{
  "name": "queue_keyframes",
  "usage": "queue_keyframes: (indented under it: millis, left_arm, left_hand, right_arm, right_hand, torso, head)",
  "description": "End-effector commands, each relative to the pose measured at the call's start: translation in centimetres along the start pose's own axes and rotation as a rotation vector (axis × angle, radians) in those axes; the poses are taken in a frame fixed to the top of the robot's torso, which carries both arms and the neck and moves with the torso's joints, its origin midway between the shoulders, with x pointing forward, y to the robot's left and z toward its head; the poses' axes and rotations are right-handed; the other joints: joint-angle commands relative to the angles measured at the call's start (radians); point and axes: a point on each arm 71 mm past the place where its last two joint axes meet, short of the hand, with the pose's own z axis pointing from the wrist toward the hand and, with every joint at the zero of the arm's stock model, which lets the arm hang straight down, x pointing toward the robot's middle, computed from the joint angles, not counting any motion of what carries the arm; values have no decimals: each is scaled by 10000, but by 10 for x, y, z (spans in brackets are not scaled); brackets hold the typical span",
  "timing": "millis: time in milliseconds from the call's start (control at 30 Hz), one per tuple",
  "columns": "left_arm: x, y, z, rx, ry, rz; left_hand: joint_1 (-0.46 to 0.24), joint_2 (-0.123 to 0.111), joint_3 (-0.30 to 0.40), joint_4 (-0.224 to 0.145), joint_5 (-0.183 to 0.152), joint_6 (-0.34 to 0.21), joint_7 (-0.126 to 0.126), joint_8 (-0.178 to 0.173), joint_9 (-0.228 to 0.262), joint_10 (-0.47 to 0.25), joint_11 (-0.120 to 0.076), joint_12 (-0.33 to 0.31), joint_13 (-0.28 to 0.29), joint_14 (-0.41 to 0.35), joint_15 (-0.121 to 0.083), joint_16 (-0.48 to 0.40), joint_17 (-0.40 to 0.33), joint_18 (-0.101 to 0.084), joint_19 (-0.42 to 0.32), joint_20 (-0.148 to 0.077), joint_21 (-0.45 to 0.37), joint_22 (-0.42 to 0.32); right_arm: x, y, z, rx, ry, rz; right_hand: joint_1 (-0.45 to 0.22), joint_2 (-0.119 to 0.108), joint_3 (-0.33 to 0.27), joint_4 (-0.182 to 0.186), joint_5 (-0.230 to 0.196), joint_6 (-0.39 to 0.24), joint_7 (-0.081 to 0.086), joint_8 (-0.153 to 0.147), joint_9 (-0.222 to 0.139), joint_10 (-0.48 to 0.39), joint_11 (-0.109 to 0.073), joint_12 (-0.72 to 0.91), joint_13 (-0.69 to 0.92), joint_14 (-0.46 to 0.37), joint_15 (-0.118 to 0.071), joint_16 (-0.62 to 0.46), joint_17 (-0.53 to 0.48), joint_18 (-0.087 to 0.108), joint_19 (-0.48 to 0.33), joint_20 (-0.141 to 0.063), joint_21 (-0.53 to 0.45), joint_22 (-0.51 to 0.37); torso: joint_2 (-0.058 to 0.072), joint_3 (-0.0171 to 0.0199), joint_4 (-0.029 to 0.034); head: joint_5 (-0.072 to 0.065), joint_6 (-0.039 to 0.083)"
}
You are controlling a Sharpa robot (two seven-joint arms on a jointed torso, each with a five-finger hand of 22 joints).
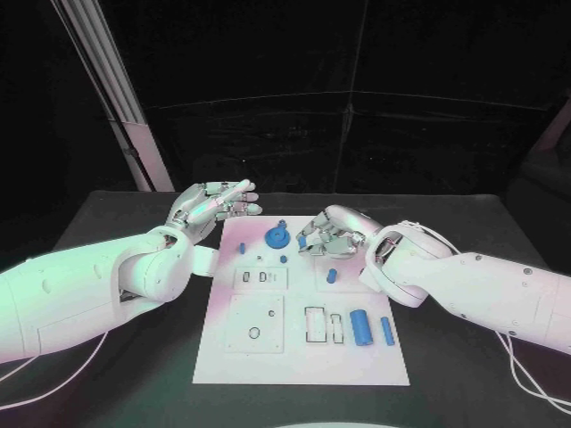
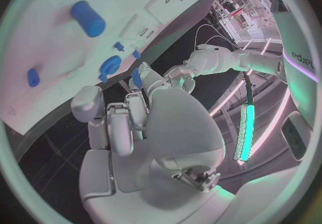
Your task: Assemble the parts on the task board
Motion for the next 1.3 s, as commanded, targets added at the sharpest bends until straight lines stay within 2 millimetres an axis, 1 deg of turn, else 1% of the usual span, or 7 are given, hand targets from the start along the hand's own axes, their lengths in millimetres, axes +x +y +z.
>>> queue_keyframes:
  millis: [33,67,133,267,467,600,1300]
  left_arm:
    - [-1,-2,1,130,35,-206]
    - [-2,-2,1,142,29,-207]
    - [-2,-2,1,160,16,-204]
    - [-4,-3,2,199,-40,-173]
    - [-4,-4,2,220,-62,-155]
    - [-3,-4,3,223,-37,-166]
    - [0,-4,3,206,58,-221]
  left_hand:
    - [62,32,42,-49,53,287,-120,134,29,305,-124,95,35,314,-85,42,59,180,233,-72,27,17]
    - [49,39,65,-59,52,361,-174,149,20,401,-174,84,32,477,-145,83,92,180,363,-130,80,34]
    - [37,44,96,-70,50,438,-222,156,9,501,-221,58,24,609,-194,95,117,176,477,-182,119,42]
    - [32,41,104,-75,49,465,-233,157,6,535,-232,46,21,634,-204,87,121,173,502,-194,123,40]
    - [23,22,101,-80,48,473,-221,152,2,544,-229,31,16,631,-203,70,119,170,509,-198,120,36]
    - [16,6,97,-84,48,473,-207,143,-3,544,-220,13,10,622,-198,52,116,166,510,-200,114,32]
    - [16,2,106,-92,49,476,-196,133,-8,547,-212,-9,4,616,-193,30,114,162,511,-200,105,25]
  right_arm:
    - [9,8,9,165,328,-1203]
    - [12,12,13,128,388,-1333]
    - [18,17,18,68,465,-1507]
    - [32,27,27,-85,679,-1838]
    - [45,34,33,-248,958,-2117]
    - [52,37,36,-343,1178,-2316]
    - [70,36,38,-317,1870,-2750]
  right_hand:
    - [25,115,147,-37,294,122,-54,26,8,220,-240,32,43,841,-31,30,1637,-49,3,-22,18,-14]
    - [-23,84,172,-37,343,127,-49,19,7,221,-240,31,44,841,-28,29,1634,-49,3,-19,18,-14]
    - [-61,63,190,-34,364,133,-48,14,6,221,-239,29,43,839,-26,25,1628,-48,0,-17,16,-21]
    - [-113,42,224,-32,387,154,-54,14,8,223,-240,28,44,838,-26,21,1621,-43,-10,-15,9,-38]
    - [-163,27,260,-29,400,175,-59,13,10,218,-243,16,36,836,-28,16,1612,-40,-17,-14,3,-53]
    - [-198,14,279,-26,396,186,-62,12,10,240,-245,56,71,840,-29,24,1627,-40,-17,-14,4,-52]
    - [-356,-54,343,-9,357,218,-71,-1,10,279,-252,115,125,846,-35,37,1651,-45,2,-16,19,-20]
  torso:
    - [-35,-19,41]
    - [-25,-16,24]
    - [-23,-25,38]
    - [15,3,6]
    - [16,2,3]
    - [22,16,1]
    - [33,23,6]
  head:
    - [129,-107]
    - [194,-141]
    - [239,-179]
    - [353,-200]
    - [432,-241]
    - [486,-288]
    - [499,-409]
